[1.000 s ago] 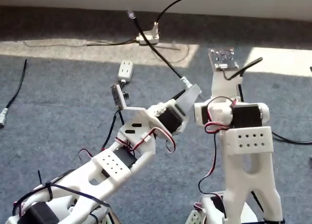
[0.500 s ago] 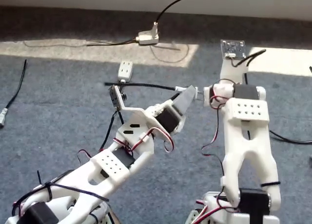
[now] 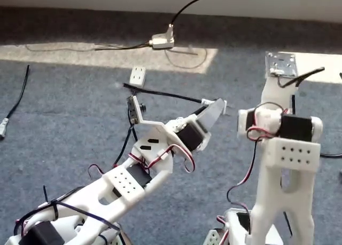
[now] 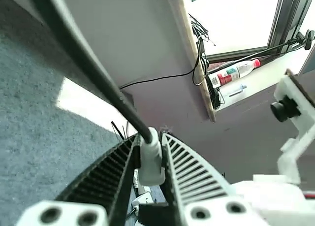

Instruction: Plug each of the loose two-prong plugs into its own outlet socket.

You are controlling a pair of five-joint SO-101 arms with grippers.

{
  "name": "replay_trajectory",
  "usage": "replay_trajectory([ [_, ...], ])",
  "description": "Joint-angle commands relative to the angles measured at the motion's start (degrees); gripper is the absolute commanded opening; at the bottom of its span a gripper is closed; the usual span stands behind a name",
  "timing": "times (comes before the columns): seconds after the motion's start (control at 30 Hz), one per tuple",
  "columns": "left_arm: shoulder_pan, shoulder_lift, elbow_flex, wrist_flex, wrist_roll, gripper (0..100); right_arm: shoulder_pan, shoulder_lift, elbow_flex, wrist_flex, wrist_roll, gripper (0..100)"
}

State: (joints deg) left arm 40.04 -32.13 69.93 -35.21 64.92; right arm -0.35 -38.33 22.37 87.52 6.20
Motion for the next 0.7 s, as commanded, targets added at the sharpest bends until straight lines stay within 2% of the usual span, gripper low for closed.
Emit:
replay_trajectory([
  [0.0,-1.63,-1.1,-1.19,-0.35,0.0,0,-6.2,-7.16,2.95,3.56,1.49,1.8],
  [0.13,-1.45,-1.1,-1.1,-0.35,0.09,0,-9.98,-7.52,7.16,0.31,0.53,1.8],
  [0.23,-1.27,-1.1,-1.01,-0.35,0.53,0,-9.98,-5.14,9.1,-4.97,-0.18,1.8],
  [0.4,-1.36,-1.27,-0.92,-0.09,5.63,0,-9.45,1.89,9.71,-12.79,-0.18,1.8],
  [0.67,0.84,-1.45,0.31,-0.09,5.54,0,-6.2,12.26,2.86,-18.42,0.0,1.8],
])
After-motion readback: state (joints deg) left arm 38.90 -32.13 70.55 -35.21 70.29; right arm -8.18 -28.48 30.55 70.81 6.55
